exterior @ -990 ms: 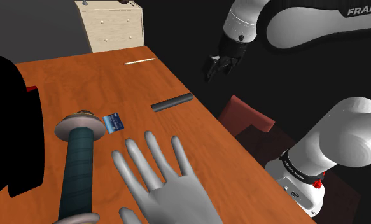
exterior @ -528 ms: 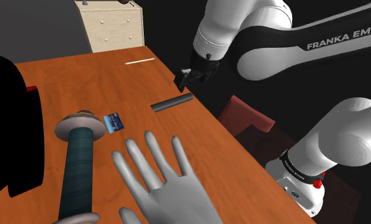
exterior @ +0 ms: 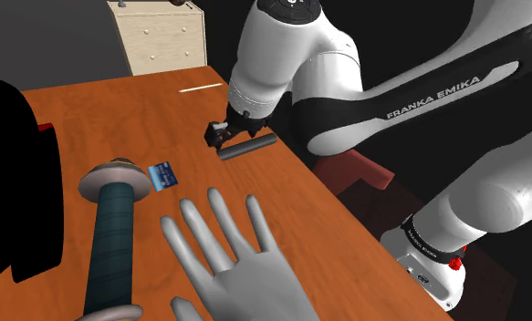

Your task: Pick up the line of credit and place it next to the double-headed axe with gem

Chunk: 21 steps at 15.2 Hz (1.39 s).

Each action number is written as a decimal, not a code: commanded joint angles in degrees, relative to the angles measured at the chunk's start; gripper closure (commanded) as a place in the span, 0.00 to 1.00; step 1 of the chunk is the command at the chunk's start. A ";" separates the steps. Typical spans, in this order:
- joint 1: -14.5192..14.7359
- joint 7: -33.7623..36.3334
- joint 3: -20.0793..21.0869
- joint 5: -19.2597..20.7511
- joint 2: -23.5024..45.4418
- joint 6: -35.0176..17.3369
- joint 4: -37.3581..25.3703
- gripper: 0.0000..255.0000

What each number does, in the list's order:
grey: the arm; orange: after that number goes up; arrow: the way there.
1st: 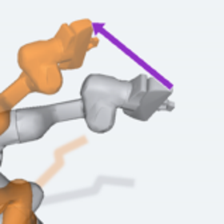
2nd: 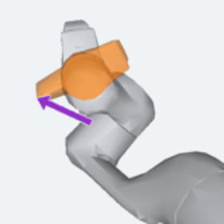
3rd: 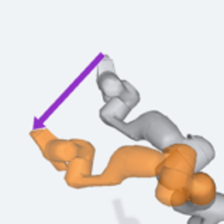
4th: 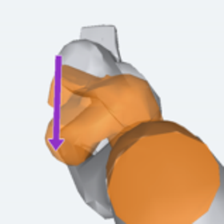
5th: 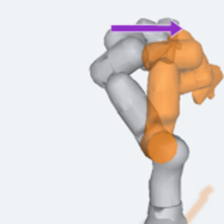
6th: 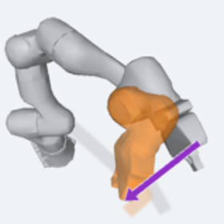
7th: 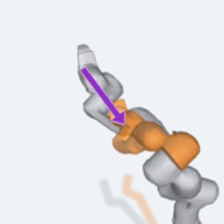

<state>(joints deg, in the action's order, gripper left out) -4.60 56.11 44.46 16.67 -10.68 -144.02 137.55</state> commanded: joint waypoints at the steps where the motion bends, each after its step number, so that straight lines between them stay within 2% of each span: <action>1: -2.87 8.11 4.18 8.68 5.43 -0.33 -3.48 0.00; 3: -3.86 16.86 6.98 18.73 11.83 1.28 -7.55 0.00; 4: -3.23 20.94 7.44 23.66 15.21 2.62 -9.77 0.00; 7: 2.36 30.20 5.36 35.26 24.31 7.04 -16.60 0.00; 10: 8.87 35.90 2.30 43.02 31.89 11.06 -23.64 0.00; 13: 14.99 39.41 -0.47 48.68 38.69 14.61 -31.06 0.00; 21: 17.04 40.83 -3.90 52.85 44.02 13.25 -34.29 0.00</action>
<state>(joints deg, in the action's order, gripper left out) 11.62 97.59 41.36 68.94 30.03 -130.77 104.24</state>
